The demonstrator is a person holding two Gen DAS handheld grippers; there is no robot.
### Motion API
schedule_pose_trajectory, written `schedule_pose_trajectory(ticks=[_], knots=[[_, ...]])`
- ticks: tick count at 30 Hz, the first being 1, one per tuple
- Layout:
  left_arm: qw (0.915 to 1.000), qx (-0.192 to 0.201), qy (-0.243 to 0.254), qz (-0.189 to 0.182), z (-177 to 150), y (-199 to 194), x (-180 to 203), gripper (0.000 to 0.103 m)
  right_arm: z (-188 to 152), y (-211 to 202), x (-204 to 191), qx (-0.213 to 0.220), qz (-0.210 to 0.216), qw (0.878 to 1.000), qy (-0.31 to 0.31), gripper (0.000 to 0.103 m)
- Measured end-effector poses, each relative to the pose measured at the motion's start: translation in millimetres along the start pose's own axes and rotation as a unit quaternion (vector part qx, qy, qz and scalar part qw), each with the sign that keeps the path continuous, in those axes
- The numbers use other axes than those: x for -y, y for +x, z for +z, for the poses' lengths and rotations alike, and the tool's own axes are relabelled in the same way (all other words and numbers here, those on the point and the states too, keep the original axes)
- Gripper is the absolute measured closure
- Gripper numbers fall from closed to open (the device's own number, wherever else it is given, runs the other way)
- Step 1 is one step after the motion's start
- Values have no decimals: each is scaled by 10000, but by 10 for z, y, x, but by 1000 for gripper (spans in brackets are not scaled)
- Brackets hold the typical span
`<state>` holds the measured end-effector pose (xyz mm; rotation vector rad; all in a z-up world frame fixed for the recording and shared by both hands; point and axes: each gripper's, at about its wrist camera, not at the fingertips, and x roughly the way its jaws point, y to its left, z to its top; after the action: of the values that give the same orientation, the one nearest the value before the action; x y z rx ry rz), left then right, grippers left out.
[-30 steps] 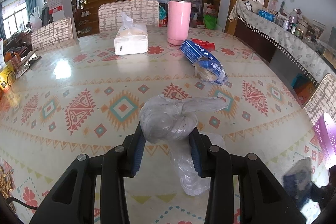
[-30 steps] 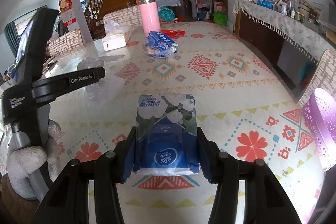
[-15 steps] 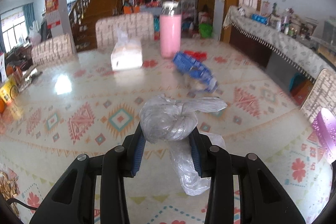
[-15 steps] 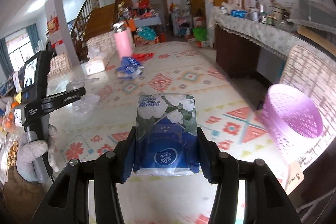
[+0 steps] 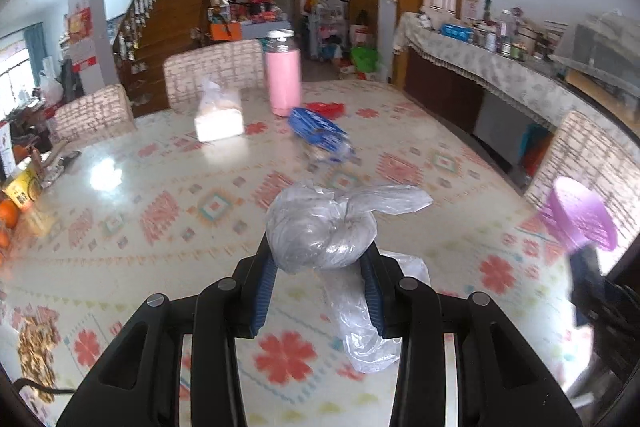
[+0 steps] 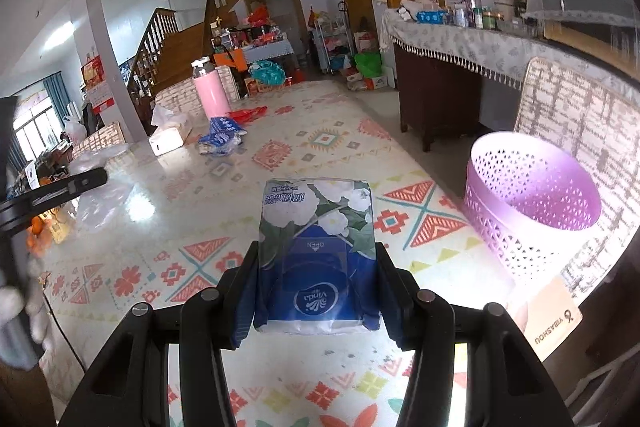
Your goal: Collect trash
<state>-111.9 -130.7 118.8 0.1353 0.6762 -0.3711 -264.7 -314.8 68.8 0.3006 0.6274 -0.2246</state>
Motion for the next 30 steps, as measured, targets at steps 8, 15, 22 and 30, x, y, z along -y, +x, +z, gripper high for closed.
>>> schedule_pose_trajectory(ticks=[8, 15, 22, 30], knots=[[9991, 45, 410, 139, -97, -47, 453, 65, -114, 76, 139, -109, 95, 9998, 106, 46], [9972, -204, 689, 182, -142, 158, 739, 65, -119, 124, 384, -143, 57, 9993, 354, 46], [9957, -389, 831, 138, -144, 320, 990, 65, -127, 196, 719, -241, 111, 9968, 748, 46], [9934, -499, 1030, 33, -115, 452, 1313, 65, -69, 190, 1088, -219, 125, 9937, 1091, 46]])
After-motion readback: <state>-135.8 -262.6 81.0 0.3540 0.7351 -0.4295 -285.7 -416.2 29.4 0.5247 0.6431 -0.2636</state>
